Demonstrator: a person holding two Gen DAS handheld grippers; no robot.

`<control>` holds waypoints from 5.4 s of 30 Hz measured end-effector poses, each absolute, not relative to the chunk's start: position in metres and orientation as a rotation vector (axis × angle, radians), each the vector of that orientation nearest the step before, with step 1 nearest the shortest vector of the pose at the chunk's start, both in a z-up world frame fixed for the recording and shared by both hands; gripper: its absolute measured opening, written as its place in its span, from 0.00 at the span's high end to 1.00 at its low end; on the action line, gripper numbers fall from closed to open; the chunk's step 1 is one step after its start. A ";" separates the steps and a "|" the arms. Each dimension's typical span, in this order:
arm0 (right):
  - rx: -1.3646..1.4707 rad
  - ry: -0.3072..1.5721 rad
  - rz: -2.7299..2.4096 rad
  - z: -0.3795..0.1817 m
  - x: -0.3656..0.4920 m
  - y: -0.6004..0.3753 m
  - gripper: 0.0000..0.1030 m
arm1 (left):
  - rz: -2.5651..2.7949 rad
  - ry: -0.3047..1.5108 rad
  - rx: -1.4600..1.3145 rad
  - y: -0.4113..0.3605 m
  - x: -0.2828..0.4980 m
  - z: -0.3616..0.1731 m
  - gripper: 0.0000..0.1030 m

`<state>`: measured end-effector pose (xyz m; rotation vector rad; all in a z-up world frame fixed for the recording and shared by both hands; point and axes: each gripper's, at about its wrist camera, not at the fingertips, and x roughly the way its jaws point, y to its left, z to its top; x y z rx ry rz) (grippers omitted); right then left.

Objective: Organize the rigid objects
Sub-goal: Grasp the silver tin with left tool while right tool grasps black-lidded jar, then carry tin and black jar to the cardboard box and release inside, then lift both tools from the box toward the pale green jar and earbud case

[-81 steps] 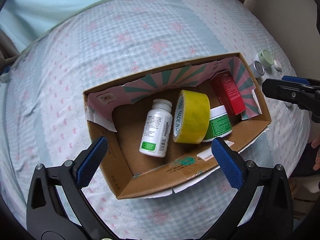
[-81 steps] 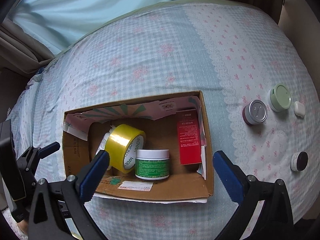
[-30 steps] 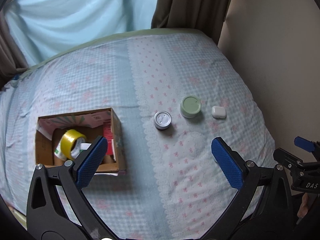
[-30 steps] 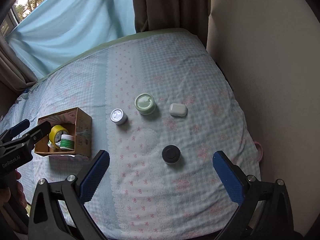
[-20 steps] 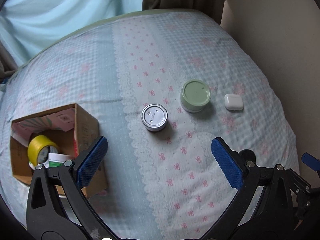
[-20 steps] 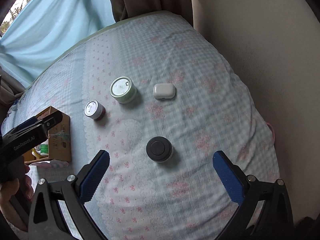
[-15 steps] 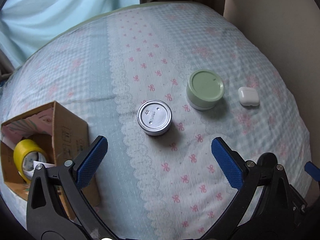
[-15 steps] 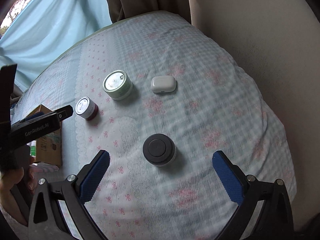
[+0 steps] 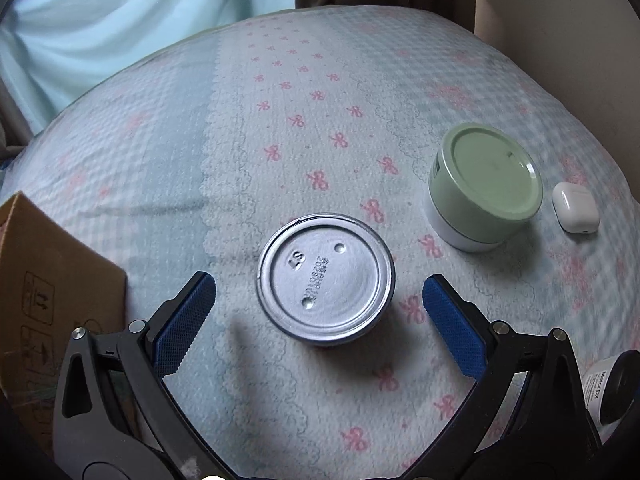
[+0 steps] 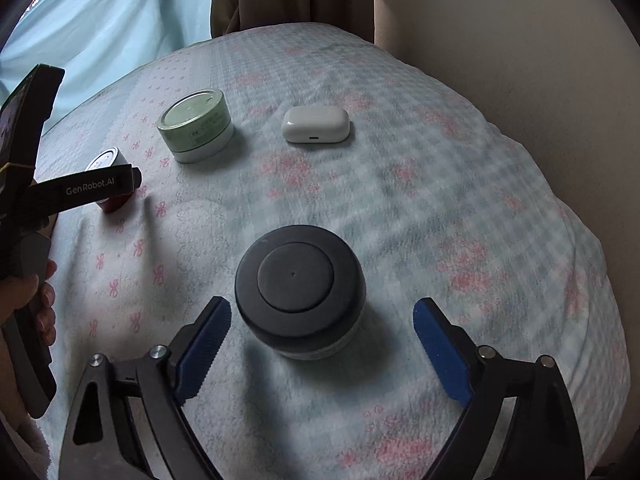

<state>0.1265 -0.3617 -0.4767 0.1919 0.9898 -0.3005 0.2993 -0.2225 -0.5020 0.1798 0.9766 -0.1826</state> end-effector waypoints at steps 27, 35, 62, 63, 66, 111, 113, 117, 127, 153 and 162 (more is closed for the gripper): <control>0.117 0.963 -0.269 -0.481 0.135 -0.352 0.49 | -0.303 0.946 0.183 -0.218 0.304 -0.501 0.51; 0.128 0.961 -0.277 -0.474 0.132 -0.357 0.49 | -0.314 0.953 0.158 -0.216 0.296 -0.490 0.51; 0.023 0.779 -0.082 -0.178 0.126 -0.336 0.49 | -0.217 0.831 0.006 -0.139 0.201 -0.167 0.51; 0.018 0.773 -0.064 -0.170 0.128 -0.329 0.49 | -0.205 0.830 -0.007 -0.128 0.197 -0.159 0.51; 0.004 0.765 -0.012 -0.149 0.132 -0.304 0.49 | -0.168 0.821 -0.028 -0.096 0.187 -0.140 0.51; 0.102 1.250 0.143 -0.294 0.291 0.025 0.49 | -0.156 1.224 -0.038 0.224 0.307 -0.330 0.51; 0.115 1.276 0.127 -0.308 0.297 0.021 0.49 | -0.161 1.254 -0.029 0.222 0.316 -0.346 0.51; 0.133 1.325 0.090 -0.332 0.309 0.009 0.49 | -0.174 1.301 -0.005 0.212 0.330 -0.372 0.51; 0.213 1.441 0.068 -0.384 0.329 -0.005 0.49 | -0.223 1.378 0.057 0.191 0.345 -0.412 0.51; 0.287 1.486 0.058 -0.374 0.306 -0.023 0.00 | -0.218 1.346 0.111 0.190 0.301 -0.361 0.00; 0.258 1.394 0.085 -0.307 0.273 -0.018 0.00 | -0.164 1.245 0.059 0.204 0.258 -0.289 0.00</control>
